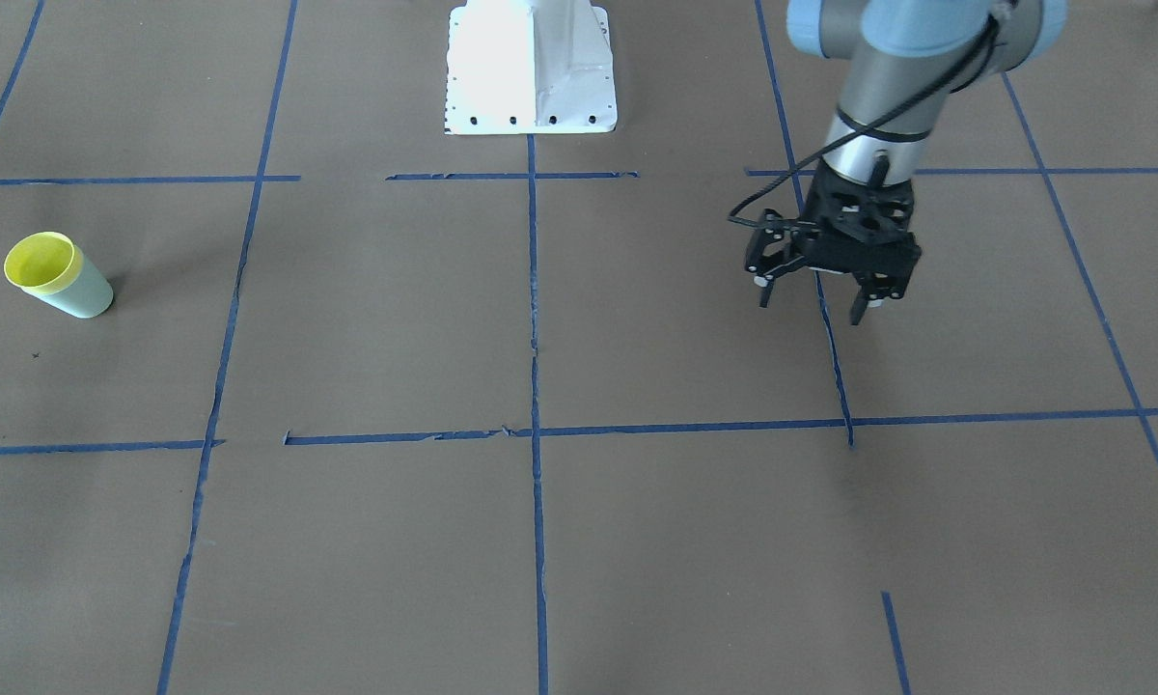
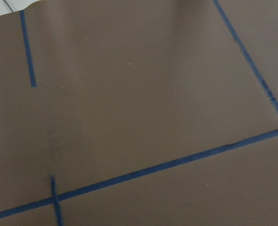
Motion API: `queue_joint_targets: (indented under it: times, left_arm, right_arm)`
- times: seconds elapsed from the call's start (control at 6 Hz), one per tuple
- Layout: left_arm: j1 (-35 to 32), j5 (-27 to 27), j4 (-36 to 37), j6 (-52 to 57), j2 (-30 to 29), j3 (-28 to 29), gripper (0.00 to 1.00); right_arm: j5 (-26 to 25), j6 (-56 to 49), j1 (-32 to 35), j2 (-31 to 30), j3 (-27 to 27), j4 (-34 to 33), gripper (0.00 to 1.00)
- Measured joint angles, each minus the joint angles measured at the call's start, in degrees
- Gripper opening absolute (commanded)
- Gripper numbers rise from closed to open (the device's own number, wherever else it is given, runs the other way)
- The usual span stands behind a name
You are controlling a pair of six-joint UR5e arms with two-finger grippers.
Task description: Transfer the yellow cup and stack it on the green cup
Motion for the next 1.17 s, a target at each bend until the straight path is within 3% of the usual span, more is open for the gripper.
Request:
queue_joint_targets:
  times: [0.33,0.5,0.83,1.0,1.17]
  left_arm:
    - [-15.09,-12.27,2.56,19.57,10.45,0.68,1.00]
    - [-22.65,-15.47,6.04,31.15,12.66,3.23,1.00]
    - [-37.03,-18.72,11.95,52.99,14.03,15.10,1.00]
    - [-40.51,-21.15,12.90,55.93,15.46,19.99,1.00]
    - [-41.76,-22.41,14.01,56.73,17.56,20.83,1.00]
  right_arm:
    - [1.90,-10.53,4.84,2.23,-3.09,-5.58,1.00]
    - [4.22,-15.90,7.50,1.87,-4.76,-6.10,1.00]
    - [6.46,-22.63,10.94,0.19,-6.23,-6.27,1.00]
    - [6.62,-23.59,11.37,-0.48,-6.55,-6.21,1.00]
    - [6.66,-23.80,11.44,-0.91,-6.75,-6.13,1.00]
